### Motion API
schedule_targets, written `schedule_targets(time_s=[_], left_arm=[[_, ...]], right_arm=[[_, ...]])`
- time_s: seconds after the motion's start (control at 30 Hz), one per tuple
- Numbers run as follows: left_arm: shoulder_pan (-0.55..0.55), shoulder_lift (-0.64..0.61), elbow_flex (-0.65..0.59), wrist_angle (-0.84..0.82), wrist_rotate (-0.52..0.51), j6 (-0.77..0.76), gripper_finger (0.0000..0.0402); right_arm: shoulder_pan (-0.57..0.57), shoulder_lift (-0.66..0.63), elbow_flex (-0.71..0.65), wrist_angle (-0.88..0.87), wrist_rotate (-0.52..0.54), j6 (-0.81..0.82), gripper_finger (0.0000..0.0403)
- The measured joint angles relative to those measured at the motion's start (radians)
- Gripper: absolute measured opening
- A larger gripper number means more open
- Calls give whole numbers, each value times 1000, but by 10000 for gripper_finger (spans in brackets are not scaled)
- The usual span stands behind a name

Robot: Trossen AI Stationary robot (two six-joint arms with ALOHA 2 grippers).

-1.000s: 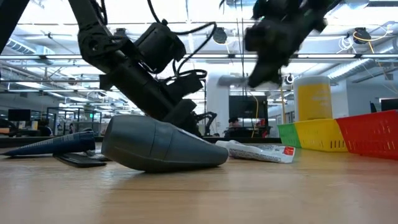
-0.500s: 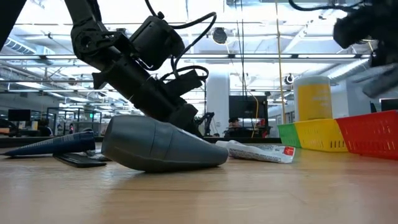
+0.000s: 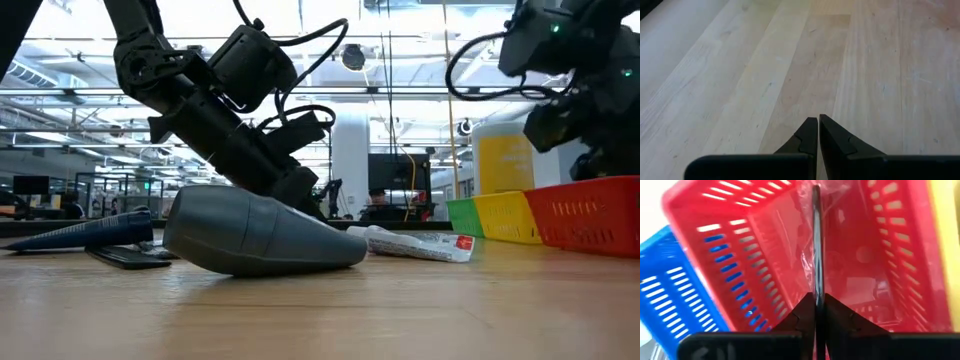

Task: Pick & Place Travel size toiletries
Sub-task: Put the black comb into the red basket, then put the white toothpaste into the blue basket

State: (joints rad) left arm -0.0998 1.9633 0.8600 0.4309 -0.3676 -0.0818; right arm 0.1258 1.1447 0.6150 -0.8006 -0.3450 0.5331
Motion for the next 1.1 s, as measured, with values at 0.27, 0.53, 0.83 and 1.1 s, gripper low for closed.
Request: schedule_targets(time_s=[0.27,0.53,0.83,1.1], left_arm=[[0,-1,0,0,0,1,21],[0,-1,0,0,0,1,21],[0,-1,0,0,0,0,21],[0,-1,0,0,0,-1,21]], right_arm=[[-32,2,-18,0,1,8,66],[-105,-72,24,-14,-56,89,166],[-139,-176,69,150,-47,195,187],[-93,-107,3,795,108,-34,170]])
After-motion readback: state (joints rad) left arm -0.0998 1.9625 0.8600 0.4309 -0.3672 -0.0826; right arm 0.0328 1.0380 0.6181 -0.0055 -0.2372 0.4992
